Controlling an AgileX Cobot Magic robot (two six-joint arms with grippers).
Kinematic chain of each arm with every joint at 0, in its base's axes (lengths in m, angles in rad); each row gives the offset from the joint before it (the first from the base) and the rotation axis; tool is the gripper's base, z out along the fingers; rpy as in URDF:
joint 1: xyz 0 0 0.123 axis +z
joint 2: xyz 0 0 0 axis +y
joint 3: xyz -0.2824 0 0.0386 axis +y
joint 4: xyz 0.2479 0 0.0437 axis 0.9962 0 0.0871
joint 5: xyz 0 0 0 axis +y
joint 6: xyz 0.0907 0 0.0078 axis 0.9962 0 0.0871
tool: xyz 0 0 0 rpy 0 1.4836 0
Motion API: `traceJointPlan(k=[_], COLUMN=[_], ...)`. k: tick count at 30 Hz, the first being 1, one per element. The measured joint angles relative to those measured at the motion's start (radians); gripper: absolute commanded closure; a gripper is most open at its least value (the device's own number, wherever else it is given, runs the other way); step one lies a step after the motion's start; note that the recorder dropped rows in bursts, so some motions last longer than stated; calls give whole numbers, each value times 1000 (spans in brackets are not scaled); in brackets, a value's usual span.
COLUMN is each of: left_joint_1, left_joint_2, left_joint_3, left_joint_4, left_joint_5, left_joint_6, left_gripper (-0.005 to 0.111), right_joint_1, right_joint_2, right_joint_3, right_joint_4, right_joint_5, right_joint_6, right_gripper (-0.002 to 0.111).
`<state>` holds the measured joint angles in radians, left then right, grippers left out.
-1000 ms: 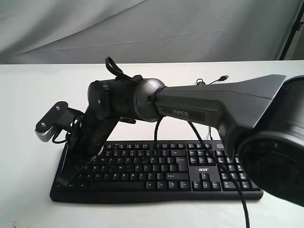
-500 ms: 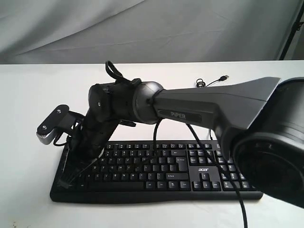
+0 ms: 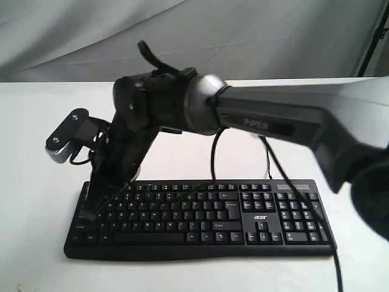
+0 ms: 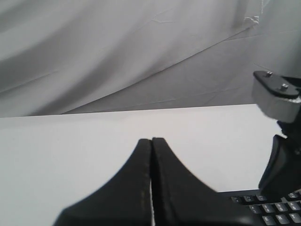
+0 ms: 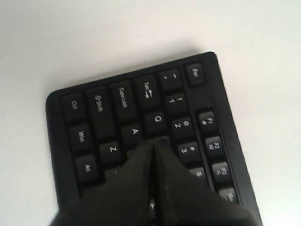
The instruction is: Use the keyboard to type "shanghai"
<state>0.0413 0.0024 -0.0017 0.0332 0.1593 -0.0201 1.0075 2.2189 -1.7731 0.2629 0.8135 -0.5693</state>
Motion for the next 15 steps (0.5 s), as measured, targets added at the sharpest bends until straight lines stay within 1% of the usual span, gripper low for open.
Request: traceJointPlan(k=[3, 6, 9, 13, 15], left_joint_1=[0, 0, 0, 0, 0], left_joint_2=[0, 0, 0, 0, 0], left_joint_3=[0, 0, 0, 0, 0], left_joint_4=[0, 0, 0, 0, 0], left_joint_5=[0, 0, 0, 0, 0], left_joint_6=[0, 0, 0, 0, 0], left_gripper=[107, 107, 107, 107, 107], right_joint_1=[-40, -97, -139, -152, -152], right_joint_2=[-71, -149, -200, -220, -220], right_joint_3=[103, 266, 394, 491, 503], right_joint_4=[0, 17, 47, 98, 107], right_joint_5=[-29, -115, -183, -260, -269], right_joint_6=[5, 1, -15, -44, -53], right_gripper=[108, 108, 108, 108, 108])
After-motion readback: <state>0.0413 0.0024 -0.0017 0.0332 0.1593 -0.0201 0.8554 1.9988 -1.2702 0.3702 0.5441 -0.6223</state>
